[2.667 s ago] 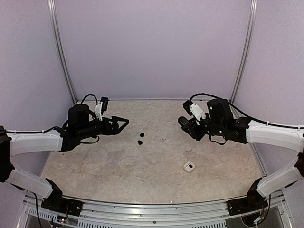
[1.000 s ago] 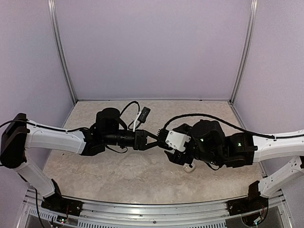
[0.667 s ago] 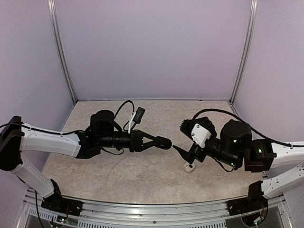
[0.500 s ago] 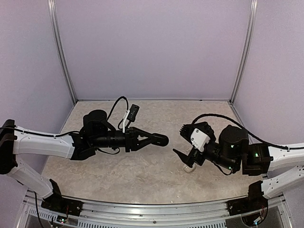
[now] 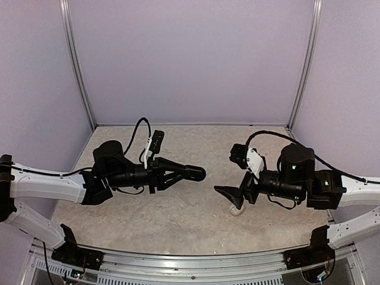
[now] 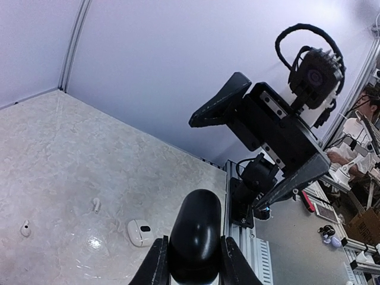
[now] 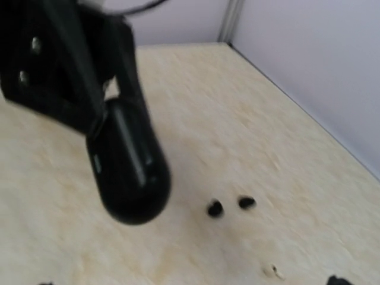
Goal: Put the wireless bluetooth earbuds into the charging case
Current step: Pass from the left arm to the right
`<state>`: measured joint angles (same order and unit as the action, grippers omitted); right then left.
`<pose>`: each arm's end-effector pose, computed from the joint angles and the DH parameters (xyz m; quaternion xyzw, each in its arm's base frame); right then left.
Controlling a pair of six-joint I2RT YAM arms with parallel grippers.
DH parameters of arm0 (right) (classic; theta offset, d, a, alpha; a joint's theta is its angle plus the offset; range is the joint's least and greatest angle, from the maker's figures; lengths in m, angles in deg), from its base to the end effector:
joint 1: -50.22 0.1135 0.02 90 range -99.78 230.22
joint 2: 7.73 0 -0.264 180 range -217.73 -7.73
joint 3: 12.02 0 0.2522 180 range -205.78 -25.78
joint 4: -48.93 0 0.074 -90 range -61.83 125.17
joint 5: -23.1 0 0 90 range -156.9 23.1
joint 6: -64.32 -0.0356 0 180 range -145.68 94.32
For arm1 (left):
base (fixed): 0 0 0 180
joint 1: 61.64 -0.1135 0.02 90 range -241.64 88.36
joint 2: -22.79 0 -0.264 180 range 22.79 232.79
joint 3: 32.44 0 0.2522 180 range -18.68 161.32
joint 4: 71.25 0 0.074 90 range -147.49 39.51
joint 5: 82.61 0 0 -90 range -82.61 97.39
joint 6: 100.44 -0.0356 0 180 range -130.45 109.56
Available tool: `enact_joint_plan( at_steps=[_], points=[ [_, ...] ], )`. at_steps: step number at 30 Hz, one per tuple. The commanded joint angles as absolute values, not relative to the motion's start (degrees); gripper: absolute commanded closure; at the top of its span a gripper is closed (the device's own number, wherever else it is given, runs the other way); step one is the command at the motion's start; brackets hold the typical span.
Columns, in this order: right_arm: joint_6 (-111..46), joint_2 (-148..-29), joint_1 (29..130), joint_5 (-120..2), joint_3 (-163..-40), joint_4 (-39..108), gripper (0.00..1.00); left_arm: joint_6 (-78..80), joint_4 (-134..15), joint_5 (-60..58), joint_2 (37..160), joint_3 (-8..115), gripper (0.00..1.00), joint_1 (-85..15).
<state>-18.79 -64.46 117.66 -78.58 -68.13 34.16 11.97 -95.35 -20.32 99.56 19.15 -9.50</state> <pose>0.0958 0.2118 0.3026 -0.4289 0.6678 0.2341 0.5615 0.1669 -0.2417 0.2612 0.3399 0.6268 -0.5479 0.4376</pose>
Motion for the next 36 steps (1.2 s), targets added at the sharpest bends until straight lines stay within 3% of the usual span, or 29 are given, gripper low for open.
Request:
enact_joint_plan(
  at_steps=[1,5,15,29,36],
  points=[
    [-24.51,-59.66,111.47,-62.38,-66.37,37.72,0.01,9.49,-102.14,-21.75,96.71,16.97,1.0,-9.57],
    [-29.76,-60.12,106.49,-52.13,-65.46,41.45,0.02,8.33,-103.12,-21.99,95.54,16.22,1.0,-9.29],
    [-36.91,-67.4,104.98,-38.55,-64.56,53.99,0.1,5.11,-108.56,-21.92,92.78,13.85,1.0,-7.28],
    [-44.31,-77.08,105.19,-30.27,-66.5,68.2,0.38,2.72,-113.41,-18.71,92.98,12.72,1.0,-3.89],
    [-44.81,-80.0,107.2,-30.51,-67.78,71.21,0.46,4.64,-119.42,-16.4,95.85,12.53,1.0,-2.86]
  ],
)
